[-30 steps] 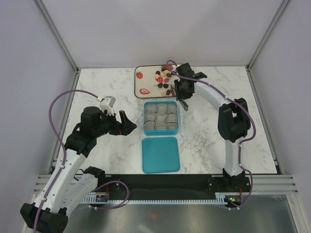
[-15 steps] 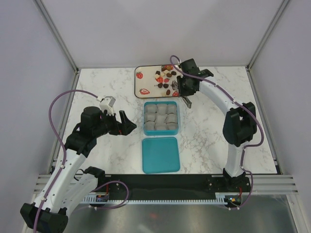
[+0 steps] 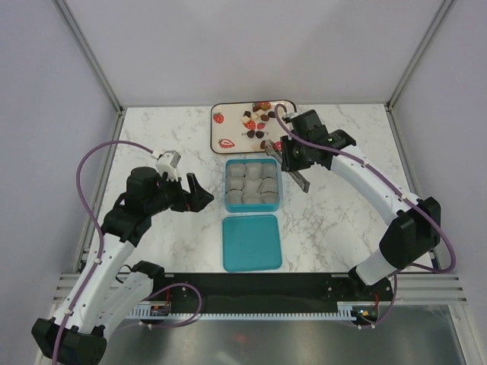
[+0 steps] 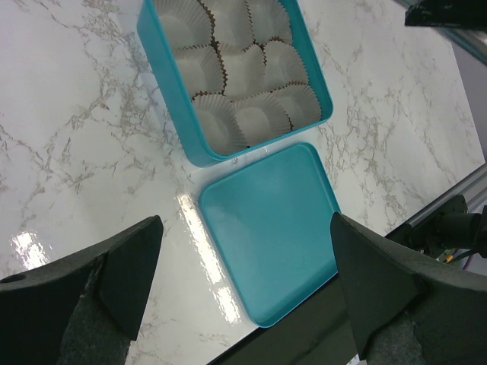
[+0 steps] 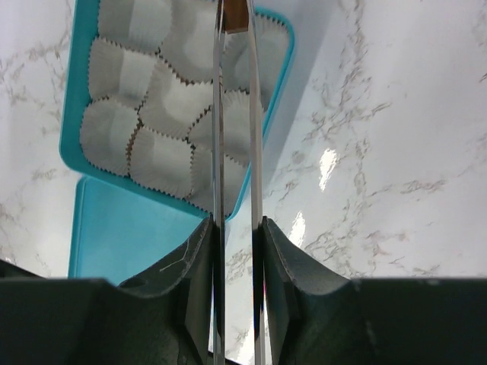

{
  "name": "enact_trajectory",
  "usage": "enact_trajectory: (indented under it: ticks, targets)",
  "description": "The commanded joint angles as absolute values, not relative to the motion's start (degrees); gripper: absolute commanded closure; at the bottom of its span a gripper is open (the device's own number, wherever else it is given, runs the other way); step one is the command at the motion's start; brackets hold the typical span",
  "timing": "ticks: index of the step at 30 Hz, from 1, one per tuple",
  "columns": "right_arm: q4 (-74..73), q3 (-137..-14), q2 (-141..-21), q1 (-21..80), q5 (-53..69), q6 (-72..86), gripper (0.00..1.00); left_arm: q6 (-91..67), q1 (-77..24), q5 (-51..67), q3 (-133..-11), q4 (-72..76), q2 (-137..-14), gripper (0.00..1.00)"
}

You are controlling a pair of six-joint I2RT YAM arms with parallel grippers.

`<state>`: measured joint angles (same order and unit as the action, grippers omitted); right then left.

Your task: Pack the chocolate

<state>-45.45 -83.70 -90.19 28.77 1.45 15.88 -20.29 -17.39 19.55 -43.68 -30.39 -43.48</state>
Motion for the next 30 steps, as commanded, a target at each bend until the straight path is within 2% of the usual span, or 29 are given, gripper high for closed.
enact_trajectory:
  ticks: [1,9,16,27,30]
  targets:
    - [-45.09,-80.78,-87.28,30.76,1.58,17.31,0.78,-18.81,-17.49,19.42,-43.68,-30.41,-42.98,0.01]
    - [-44.3,-77.52,-87.98,32.61,-2.11,16.79,0.78,-18.98,-17.49,19.42,-43.59,-30.41,-42.98,0.01]
    - [-43.16,-77.43,-89.3,32.7,-2.55,17.05,0.73,-18.9,-17.58,19.25,-43.68,-30.41,-42.89,0.01]
    - [-43.24,-77.08,-90.35,33.13,-3.43,17.23,0.71,-18.9,-17.58,19.25,-43.59,-30.41,-42.8,0.01]
    - [-43.16,-76.9,-90.7,33.22,-3.95,17.23,0.67,-18.9,-17.58,19.25,-43.59,-30.32,-42.89,0.01]
